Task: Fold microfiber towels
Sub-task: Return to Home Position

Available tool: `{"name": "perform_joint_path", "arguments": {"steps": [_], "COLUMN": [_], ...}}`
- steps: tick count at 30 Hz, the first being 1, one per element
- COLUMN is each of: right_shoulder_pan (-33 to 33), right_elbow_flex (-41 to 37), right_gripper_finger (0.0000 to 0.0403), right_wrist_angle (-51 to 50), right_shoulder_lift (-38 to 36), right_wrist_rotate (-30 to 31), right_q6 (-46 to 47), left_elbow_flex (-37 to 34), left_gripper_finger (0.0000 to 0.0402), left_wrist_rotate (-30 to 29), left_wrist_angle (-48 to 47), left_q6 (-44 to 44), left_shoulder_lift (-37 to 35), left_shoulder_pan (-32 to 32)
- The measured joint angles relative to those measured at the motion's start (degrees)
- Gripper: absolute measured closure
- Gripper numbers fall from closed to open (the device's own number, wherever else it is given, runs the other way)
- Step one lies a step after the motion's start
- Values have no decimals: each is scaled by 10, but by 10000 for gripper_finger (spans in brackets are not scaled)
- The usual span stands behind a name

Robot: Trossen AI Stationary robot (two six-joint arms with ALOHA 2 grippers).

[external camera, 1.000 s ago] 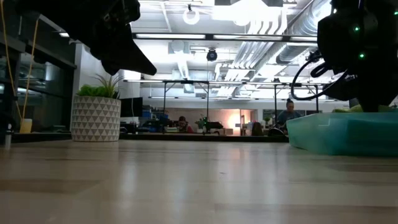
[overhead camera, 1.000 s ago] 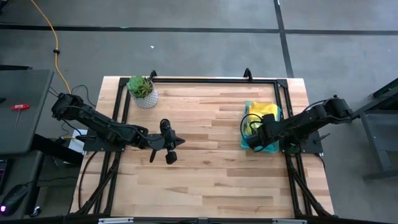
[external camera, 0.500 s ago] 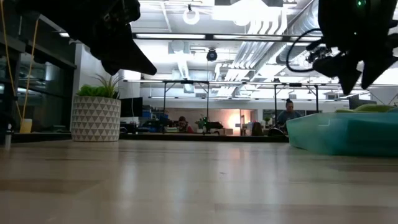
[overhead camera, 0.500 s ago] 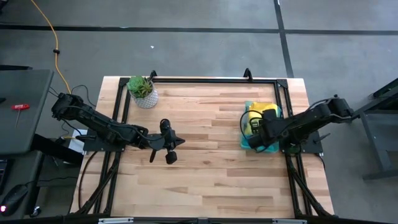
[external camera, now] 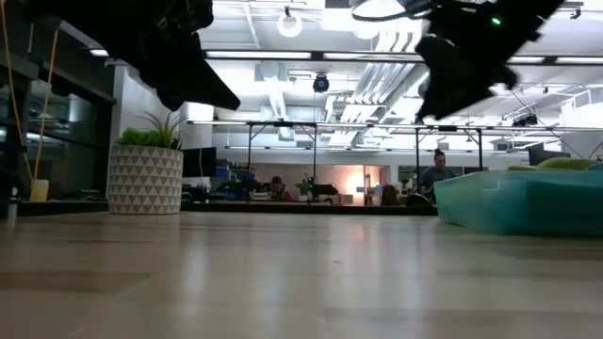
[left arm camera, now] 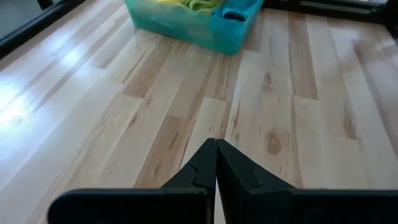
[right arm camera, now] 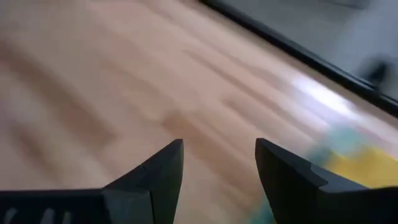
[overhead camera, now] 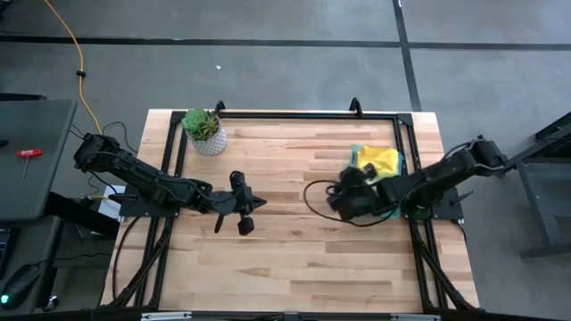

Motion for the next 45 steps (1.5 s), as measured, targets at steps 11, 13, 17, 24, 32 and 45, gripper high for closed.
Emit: {"name": "perform_joint_path", "arguments": {"steps": [11,13,17,24,32,45], "right_shoulder_pan": [-85,-84,-68,-16,-44,-128], "right_elbow_flex": [0,0,0,-54,-240,-329], "right_gripper_finger": [214,222,253,351,396,402], "right_wrist_angle": [216,206,170,144,322,425], "right_shoulder_lift": [-12,-21,-56,-183,-417,-538], "right_wrist_rotate": [-150,-162,-173,-169,-204,-316], "right_q6": [-319,-336,-350,-302,-323,-411], "left_elbow_flex": [0,0,-26,-99,-137,-137], "left_gripper_finger": [402,402,402,402,402,402], "left_wrist_rotate": [-86,-127,-192,-228,-220,-2], "left_wrist_angle": [-74,-92,-85,-53,-27,-71], "left_q6": [23,23,47,57,120,138], "left_shoulder_lift": [-88,-115,-170,-289,-384,-488], "left_shoulder_pan": [-52,-77,-129,-158,-133,32]}}
